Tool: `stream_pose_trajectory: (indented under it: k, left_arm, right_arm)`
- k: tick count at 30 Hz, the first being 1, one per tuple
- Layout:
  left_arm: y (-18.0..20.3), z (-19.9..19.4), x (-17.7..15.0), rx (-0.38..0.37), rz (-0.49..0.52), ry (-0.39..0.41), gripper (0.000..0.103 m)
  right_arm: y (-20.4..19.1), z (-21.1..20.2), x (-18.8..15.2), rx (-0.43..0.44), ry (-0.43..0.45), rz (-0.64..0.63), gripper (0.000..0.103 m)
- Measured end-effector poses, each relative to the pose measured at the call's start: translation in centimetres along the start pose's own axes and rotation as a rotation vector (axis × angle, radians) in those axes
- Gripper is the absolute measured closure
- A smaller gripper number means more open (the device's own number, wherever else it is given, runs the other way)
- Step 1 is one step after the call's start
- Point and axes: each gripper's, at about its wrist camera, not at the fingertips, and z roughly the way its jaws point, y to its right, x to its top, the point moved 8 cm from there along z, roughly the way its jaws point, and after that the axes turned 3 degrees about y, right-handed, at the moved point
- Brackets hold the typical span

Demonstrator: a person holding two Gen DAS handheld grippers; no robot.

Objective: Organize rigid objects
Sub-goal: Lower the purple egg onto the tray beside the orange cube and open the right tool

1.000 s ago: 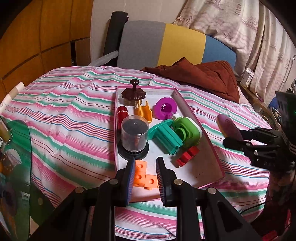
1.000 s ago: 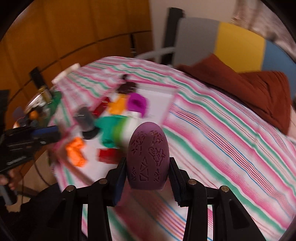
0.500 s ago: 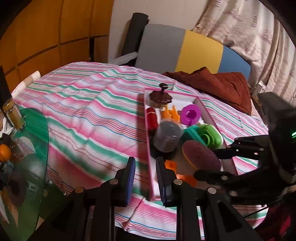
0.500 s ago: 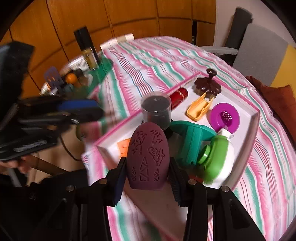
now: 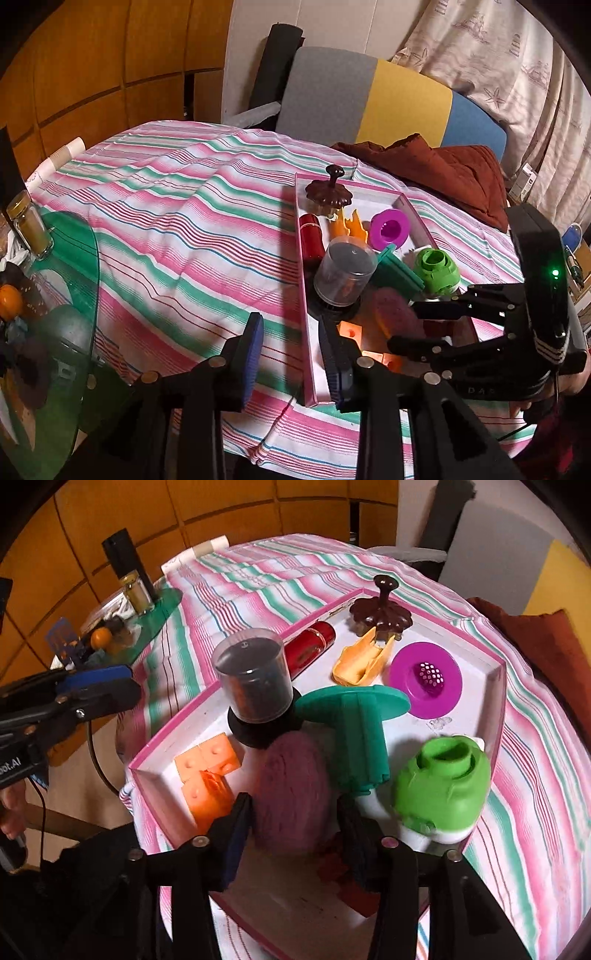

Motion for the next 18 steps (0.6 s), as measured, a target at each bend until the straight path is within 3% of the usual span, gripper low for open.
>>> stream_pose_trajectory:
  k: [3, 6, 9, 15, 18]
  left_arm:
    - [0.1, -0.2, 0.3, 0.027, 0.012, 0.014, 0.068]
    - [0.5, -0.5, 0.5, 0.039, 0.021, 0.021, 0.067]
    - [0.9, -0.8, 0.6, 0.063, 0.037, 0.031, 0.06]
    - [2.0, -1.7, 0.8, 0.088, 0.059, 0.069, 0.059]
    - [2.8, -2.4, 1.0, 0.091, 0.074, 0.093, 0.059]
  right_arm:
    - [0.0, -1.1, 0.0, -0.006, 0.036, 0.03, 0.047]
    - [0.0, -2.3, 0.2, -0.019, 0.079, 0.06, 0.036]
    - [0.1, -3.4, 0.2, -0.037, 0.121, 0.095, 0.035]
    - [0.7, -5.7, -0.2, -0.139, 0.212, 0.19, 0.034]
    - [1.1, -7.3, -0.2, -0.199, 0.288, 0.276, 0.023]
